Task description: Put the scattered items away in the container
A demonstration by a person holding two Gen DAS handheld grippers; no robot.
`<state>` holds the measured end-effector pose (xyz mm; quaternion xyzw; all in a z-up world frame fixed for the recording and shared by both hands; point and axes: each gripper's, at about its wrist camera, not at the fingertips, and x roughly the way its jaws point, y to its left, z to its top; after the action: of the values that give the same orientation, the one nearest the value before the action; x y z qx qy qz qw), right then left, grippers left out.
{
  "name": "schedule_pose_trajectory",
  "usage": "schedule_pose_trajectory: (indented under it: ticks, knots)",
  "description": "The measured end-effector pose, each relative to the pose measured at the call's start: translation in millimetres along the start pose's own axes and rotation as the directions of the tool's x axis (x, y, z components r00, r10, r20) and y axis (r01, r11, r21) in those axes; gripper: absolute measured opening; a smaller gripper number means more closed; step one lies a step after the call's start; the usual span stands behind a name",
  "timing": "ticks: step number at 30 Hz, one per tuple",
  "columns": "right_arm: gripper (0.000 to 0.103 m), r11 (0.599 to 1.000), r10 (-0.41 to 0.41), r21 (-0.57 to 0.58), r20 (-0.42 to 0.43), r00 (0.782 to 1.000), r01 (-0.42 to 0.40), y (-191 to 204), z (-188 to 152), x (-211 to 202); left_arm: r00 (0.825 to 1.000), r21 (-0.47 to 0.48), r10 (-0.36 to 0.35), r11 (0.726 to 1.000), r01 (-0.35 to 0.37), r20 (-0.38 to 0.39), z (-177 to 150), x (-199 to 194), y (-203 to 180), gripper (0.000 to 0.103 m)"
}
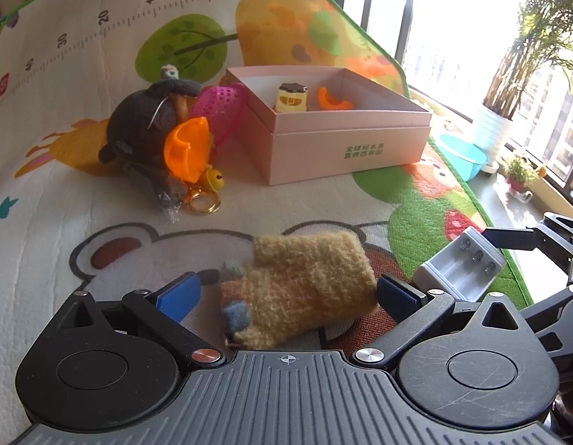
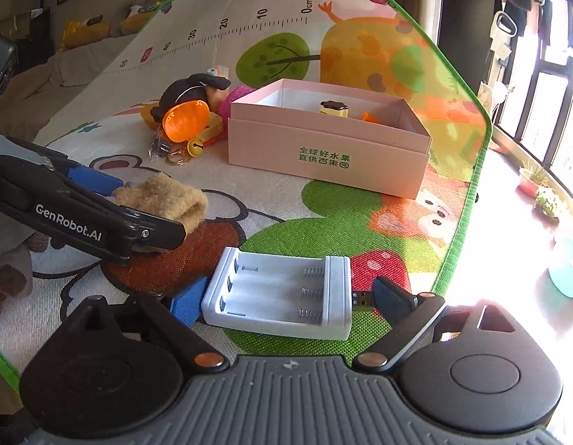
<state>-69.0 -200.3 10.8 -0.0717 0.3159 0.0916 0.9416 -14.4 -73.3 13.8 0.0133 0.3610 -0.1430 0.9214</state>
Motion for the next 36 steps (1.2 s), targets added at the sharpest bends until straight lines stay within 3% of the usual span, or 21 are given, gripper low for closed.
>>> schedule_pose_trajectory:
  ticks: [6, 10, 21, 24, 28, 32, 36]
  knots:
    - [0.095, 1.000, 0.004, 0.011, 0.001, 1.000, -0.004, -2, -1, 0, 0.999, 0.041, 0.037, 0.998, -0.037, -0.006, -3, 7, -8, 0.103]
    - [0.095, 1.000, 0.002, 0.014, 0.002, 1.000, -0.002, -2, -1, 0, 0.998, 0.053, 0.058, 0.997, -0.058, 0.003, -4, 4, -9, 0.091]
    - [0.097, 1.000, 0.000, 0.018, 0.005, 1.000, 0.000, -3, -2, 0, 0.998, 0.065, 0.058, 0.996, -0.058, -0.005, -10, -11, -9, 0.074]
    - [0.097, 1.000, -0.001, 0.018, 0.003, 1.000, 0.001, -3, -1, 1, 0.998, 0.063, 0.055, 0.997, -0.054, -0.013, -14, -19, -9, 0.075]
    - [0.098, 1.000, -0.006, 0.016, 0.002, 1.000, 0.006, -2, -2, 1, 0.997, 0.046, 0.071, 0.997, -0.070, -0.017, -14, -16, -6, 0.088]
    - [0.098, 1.000, -0.006, 0.020, -0.002, 1.000, 0.006, -3, -2, 2, 0.997, 0.053, 0.073, 0.996, -0.072, -0.024, -11, -7, -7, 0.094]
    - [0.099, 1.000, -0.005, 0.022, -0.003, 1.000, 0.005, -4, -2, 2, 0.998, 0.050, 0.062, 0.997, -0.061, -0.013, -10, -3, -7, 0.095]
